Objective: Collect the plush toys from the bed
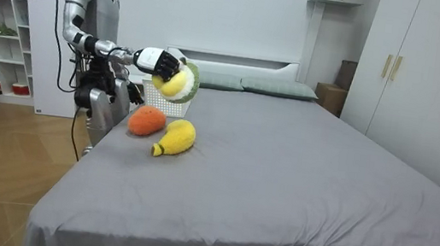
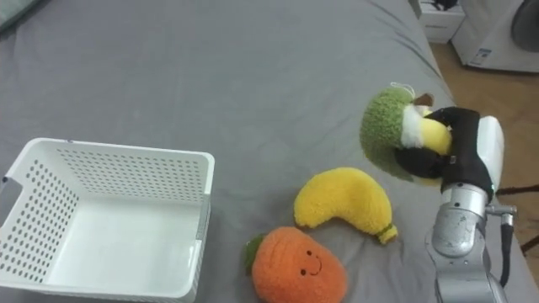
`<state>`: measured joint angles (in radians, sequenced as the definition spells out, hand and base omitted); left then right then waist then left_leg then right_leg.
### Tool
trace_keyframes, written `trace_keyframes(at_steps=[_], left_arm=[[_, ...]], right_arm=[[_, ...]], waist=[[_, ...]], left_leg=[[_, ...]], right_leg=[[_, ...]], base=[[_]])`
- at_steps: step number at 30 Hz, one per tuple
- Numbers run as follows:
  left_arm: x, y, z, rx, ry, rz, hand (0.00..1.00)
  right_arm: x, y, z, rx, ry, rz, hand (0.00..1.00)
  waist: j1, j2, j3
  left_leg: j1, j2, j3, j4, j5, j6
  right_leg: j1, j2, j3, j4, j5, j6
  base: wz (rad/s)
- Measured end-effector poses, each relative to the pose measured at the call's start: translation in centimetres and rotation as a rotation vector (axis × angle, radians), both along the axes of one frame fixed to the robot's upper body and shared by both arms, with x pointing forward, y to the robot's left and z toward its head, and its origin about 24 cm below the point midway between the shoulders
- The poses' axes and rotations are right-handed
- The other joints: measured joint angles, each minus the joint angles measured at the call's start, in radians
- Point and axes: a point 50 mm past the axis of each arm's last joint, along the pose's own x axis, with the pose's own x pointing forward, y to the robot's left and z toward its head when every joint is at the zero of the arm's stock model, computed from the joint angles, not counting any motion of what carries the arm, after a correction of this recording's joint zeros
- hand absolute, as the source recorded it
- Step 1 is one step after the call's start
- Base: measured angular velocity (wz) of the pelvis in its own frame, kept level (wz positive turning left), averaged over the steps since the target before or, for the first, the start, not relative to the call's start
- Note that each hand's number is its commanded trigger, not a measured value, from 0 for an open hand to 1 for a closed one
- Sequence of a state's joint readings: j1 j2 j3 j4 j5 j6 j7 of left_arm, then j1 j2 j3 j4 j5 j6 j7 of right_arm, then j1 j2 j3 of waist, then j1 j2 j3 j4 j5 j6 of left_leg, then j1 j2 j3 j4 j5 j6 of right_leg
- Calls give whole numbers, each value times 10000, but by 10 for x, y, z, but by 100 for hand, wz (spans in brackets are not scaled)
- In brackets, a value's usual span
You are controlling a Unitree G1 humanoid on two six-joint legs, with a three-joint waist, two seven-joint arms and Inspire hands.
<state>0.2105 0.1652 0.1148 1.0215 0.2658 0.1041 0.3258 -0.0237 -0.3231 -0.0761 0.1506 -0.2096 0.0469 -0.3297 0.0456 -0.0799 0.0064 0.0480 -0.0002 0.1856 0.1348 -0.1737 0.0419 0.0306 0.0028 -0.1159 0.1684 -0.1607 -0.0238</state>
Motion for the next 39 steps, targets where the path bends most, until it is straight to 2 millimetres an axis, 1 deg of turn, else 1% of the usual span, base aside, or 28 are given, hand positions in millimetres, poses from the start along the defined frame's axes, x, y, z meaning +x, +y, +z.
trace_keyframes(at_steps=[2,4,5,7,8,10,12,15,16,18,19,20,22,23,24,26,29,31,33,34,38,39], left_arm=[[0,0,0,100,-24,-17,0],[2,1,1,192,-85,-109,0],[3,1,1,189,-109,-116,0],[2,1,1,207,-114,-241,0],[2,1,1,204,-107,-243,0],[3,0,1,213,-128,-312,0],[4,1,1,210,-148,-368,0],[10,0,2,251,-287,-633,0],[10,-1,2,244,-241,-698,0],[9,-2,1,217,-151,-789,0],[12,-3,1,217,-157,-879,0],[12,-3,1,219,-111,-928,0],[11,-4,0,220,105,-934,0],[10,-4,0,220,157,-920,0],[11,-4,0,221,224,-912,0],[18,-6,0,199,149,-1154,0],[26,-10,0,141,48,-1525,0],[34,-12,0,-6,-122,-1704,0],[38,-12,1,-30,-219,-1736,0],[40,-12,1,-26,-251,-1784,0],[42,-13,2,-6,-235,-2012,0],[42,-14,1,-16,-225,-2065,0]], right_arm=[[1,5,-1,26,173,357,100],[5,12,4,45,131,828,100],[6,14,6,36,82,929,100],[10,25,19,-372,-356,1466,100],[11,29,23,-427,-505,1647,100],[19,49,39,-792,-1000,2602,100],[27,63,49,-1096,-1253,3257,100],[29,77,57,-1279,-1529,3861,100],[31,85,58,-1254,-1563,4137,100],[33,97,59,-1248,-1531,4637,100],[35,103,60,-1405,-1472,4929,100],[36,106,61,-1522,-1441,5051,100],[39,120,64,-1870,-1372,5534,100],[39,124,64,-2001,-1355,5676,100],[41,132,66,-2100,-1359,5985,100],[42,148,68,-1974,-1352,6514,100],[40,168,67,-1675,-1280,7229,100],[36,182,63,-1543,-1031,7960,100],[33,190,61,-1463,-907,8329,100],[32,194,60,-1406,-863,8490,100],[28,205,57,-1391,-699,9000,100],[25,210,55,-1380,-626,9224,100]], waist=[[33,-43,33],[142,-92,55],[174,-108,44],[367,-123,28],[389,-126,27],[466,-143,16],[516,-155,-1],[901,-204,-43],[1042,-208,-46],[1060,-198,-39],[1101,-204,-43],[1155,-203,-41],[1372,-202,-41],[1402,-202,-41],[1463,-211,-42],[1537,-208,-40],[1748,-203,-37],[1877,-187,-25],[2034,-184,-20],[2063,-151,3],[2180,-95,41],[2198,-81,50]], left_leg=[[50,-1,-58,0,-1,-3],[-10,-10,-123,8,15,-25],[-7,-11,-130,9,17,-28],[-10,-17,-192,8,26,-40],[-12,-18,-214,8,29,-42],[-45,-16,-247,16,34,-47],[-57,-21,-294,28,34,-46],[-101,-29,-371,27,34,-46],[-100,-28,-390,24,33,-46],[-123,-54,-517,40,37,-41],[-201,-61,-564,94,36,-40],[-222,-66,-580,110,35,-39],[-238,-70,-636,122,36,-39],[-247,-71,-657,135,36,-38],[-288,-74,-706,173,36,-38],[-375,-106,-865,225,56,-33],[-404,-118,-916,230,71,-26],[-440,-130,-982,263,74,-20],[-439,-137,-994,268,78,-14],[-440,-140,-1008,280,78,-13],[-466,-150,-1057,300,83,-6],[-493,-150,-1059,297,83,-6]], right_leg=[[74,-6,-81,-7,-1,1],[46,-12,-147,-8,-1,1],[49,-11,-147,-8,-1,1],[60,-7,-170,-6,-4,0],[64,-8,-197,-5,-4,0],[50,-11,-258,-4,-4,0],[75,-18,-306,-14,-4,0],[69,-22,-387,-22,-4,-1],[85,-22,-434,-13,-3,-1],[103,-51,-585,-14,-2,-1],[77,-52,-649,-15,-2,-1],[62,-46,-659,-14,-2,-1],[73,-57,-769,-17,-2,-2],[72,-75,-785,-16,-2,-2],[59,-87,-829,-22,-2,-2],[63,-111,-976,-31,-2,-2],[60,-127,-1041,-30,-2,-1],[61,-142,-1086,-25,-2,-1],[65,-146,-1090,-22,-1,0],[82,-151,-1110,-22,-1,0],[85,-169,-1268,-23,-1,0],[62,-172,-1321,-23,-1,0]], base=[[6],[7],[4],[2],[4],[5],[6],[7],[9],[15],[17],[8],[6],[9],[15],[19],[7],[8],[3],[0],[4],[0]])
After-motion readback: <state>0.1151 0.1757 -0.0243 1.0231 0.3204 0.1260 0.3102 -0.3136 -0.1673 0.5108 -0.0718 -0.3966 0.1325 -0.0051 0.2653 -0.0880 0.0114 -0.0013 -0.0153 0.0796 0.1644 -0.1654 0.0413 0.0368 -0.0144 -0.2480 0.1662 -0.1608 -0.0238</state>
